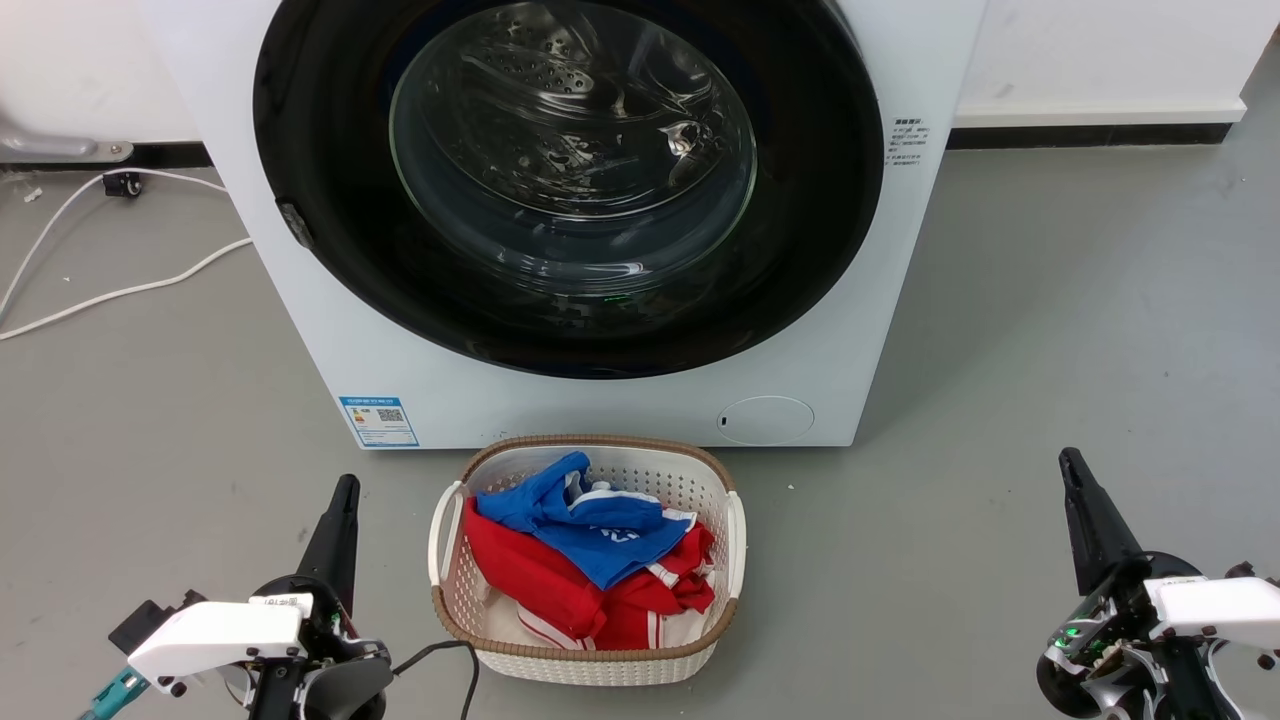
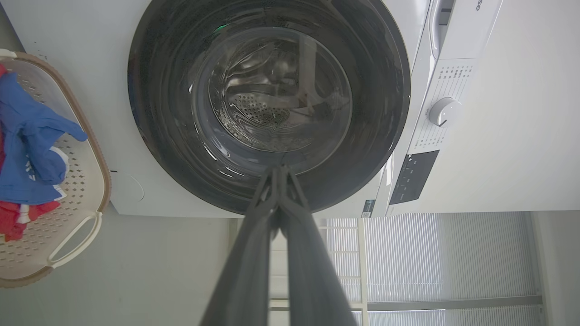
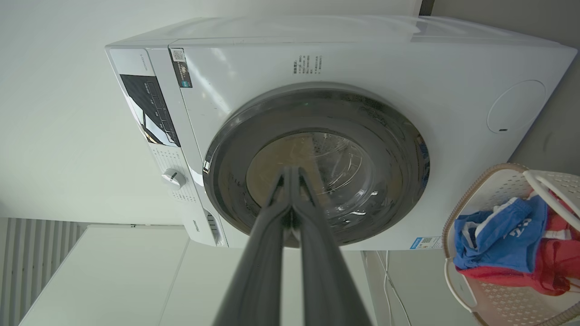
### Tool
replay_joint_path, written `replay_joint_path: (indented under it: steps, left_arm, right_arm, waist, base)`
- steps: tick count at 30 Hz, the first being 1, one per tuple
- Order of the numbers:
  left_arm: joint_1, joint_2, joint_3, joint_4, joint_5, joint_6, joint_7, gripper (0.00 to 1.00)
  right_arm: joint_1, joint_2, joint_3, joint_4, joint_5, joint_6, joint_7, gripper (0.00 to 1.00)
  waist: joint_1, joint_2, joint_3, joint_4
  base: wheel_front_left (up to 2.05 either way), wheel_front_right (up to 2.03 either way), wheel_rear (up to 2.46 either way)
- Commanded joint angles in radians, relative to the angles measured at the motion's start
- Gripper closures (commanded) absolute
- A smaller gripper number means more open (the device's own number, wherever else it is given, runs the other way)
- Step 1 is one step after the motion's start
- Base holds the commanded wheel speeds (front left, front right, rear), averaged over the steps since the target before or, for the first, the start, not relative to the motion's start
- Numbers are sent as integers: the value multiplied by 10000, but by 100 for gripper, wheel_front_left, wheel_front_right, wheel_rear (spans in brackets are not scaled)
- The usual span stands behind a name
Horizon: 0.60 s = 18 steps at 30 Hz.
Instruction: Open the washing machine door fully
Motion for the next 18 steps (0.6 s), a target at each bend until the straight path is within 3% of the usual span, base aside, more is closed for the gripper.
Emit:
replay_joint_path:
  steps: [1, 18]
  left_arm:
    - [-92, -6, 20, 13, 2, -28, 39, 100]
    - [-97, -32, 58, 14, 47, -28, 53, 100]
  right_arm:
    - [-134, 37, -25, 9, -39, 29, 34, 100]
    - [-143, 92, -95, 14, -101, 29, 78, 100]
  waist:
    - [0, 0, 0, 0]
    - [0, 0, 0, 0]
  base:
    - [0, 0, 0]
    - [0, 0, 0]
